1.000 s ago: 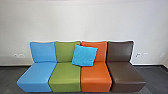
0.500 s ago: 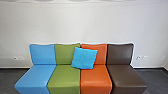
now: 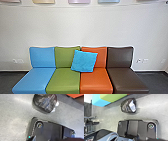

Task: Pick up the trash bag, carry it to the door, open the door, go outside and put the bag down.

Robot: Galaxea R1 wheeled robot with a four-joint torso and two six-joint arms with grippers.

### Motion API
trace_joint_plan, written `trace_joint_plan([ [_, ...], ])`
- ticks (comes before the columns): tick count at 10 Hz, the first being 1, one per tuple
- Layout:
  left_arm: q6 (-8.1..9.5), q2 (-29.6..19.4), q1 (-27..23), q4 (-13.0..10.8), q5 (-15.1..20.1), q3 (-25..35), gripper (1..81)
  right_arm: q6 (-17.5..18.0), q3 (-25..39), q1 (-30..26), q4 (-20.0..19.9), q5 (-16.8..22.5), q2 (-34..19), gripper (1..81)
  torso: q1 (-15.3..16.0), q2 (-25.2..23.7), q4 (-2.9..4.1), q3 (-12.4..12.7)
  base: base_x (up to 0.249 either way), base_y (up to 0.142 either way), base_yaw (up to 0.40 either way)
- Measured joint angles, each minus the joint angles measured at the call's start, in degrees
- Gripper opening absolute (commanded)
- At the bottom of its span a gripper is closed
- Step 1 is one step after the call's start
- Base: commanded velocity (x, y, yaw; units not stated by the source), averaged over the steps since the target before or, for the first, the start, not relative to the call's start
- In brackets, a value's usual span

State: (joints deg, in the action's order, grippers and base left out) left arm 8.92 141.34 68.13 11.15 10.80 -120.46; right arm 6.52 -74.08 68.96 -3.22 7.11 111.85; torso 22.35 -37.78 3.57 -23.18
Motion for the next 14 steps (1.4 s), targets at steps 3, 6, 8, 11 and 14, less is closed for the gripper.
trace_joint_plan([
  [3,0.0,-1.7,-0.8,1.4,0.8,5.0,81.1,0.0,2.6,-0.9,-0.4,0.2,-2.7,81.1,3.4,-5.4,0.0,-5.0,0.0,0.0,0.0],
  [6,0.0,-3.7,-3.6,2.2,0.8,8.9,81.1,0.0,3.2,-2.8,-1.4,0.7,-3.5,81.1,7.2,-11.3,0.0,-10.5,0.0,0.0,0.0],
  [8,0.0,-3.3,-5.5,2.9,0.6,9.6,81.1,0.0,4.1,-5.0,-1.7,2.1,-4.4,81.1,9.5,-14.9,0.0,-13.9,0.0,0.0,0.0],
  [11,0.0,-3.1,-7.8,4.5,0.9,9.6,81.1,0.1,5.8,-6.8,-2.5,3.3,-6.3,81.1,12.7,-19.7,0.0,-15.0,0.0,0.0,0.0],
  [14,0.0,-2.8,-8.7,5.2,1.0,9.6,81.1,0.1,5.8,-6.3,-2.8,3.3,-5.7,81.1,16.3,-25.5,0.0,-15.1,0.0,0.0,0.0],
])
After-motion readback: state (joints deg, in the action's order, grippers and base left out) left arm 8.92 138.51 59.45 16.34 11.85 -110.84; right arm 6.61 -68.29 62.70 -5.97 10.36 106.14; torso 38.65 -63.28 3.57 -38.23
